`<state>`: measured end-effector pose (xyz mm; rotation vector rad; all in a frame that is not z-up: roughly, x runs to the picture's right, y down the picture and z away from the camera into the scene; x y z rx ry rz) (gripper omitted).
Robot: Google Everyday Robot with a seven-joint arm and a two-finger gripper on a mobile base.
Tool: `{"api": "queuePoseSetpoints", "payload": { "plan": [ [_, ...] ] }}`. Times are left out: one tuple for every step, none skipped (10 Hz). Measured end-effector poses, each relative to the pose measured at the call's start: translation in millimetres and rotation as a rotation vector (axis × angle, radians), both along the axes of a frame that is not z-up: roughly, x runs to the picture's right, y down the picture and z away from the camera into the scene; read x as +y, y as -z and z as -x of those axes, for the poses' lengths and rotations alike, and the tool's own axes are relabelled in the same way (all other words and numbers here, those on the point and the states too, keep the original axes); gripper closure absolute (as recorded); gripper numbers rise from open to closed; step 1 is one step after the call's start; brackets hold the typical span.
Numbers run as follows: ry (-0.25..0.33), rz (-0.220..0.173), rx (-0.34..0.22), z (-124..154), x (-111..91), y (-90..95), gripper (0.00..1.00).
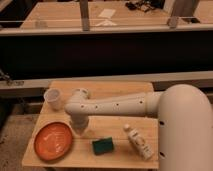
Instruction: Push the ceramic bowl across the table
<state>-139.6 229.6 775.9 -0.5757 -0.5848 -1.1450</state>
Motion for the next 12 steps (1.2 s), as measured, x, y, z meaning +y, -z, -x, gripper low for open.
{"api": "queuePoseSetpoints", "payload": {
  "plan": [
    [0.007, 0.002, -0.010, 3, 1, 0.8, 0.85],
    [0.016, 0.004, -0.020, 7, 3, 1.5, 0.85],
    [0.021, 0.006, -0.026, 9, 4, 1.9, 0.85],
    [0.024, 0.006, -0.030, 9, 4, 2.1, 0.85],
    [0.027, 0.008, -0.035, 10, 5, 2.0, 0.85],
    [0.031, 0.010, -0.040, 11, 6, 2.4, 0.85],
    [0.037, 0.011, -0.047, 14, 7, 3.1, 0.85],
    [0.041, 0.012, -0.053, 16, 8, 3.9, 0.85],
    [0.048, 0.013, -0.061, 20, 9, 4.9, 0.85],
    [0.052, 0.014, -0.065, 21, 10, 5.4, 0.85],
    [0.053, 0.015, -0.068, 21, 11, 5.2, 0.85],
    [0.057, 0.016, -0.071, 23, 11, 5.3, 0.85]
  ]
}}
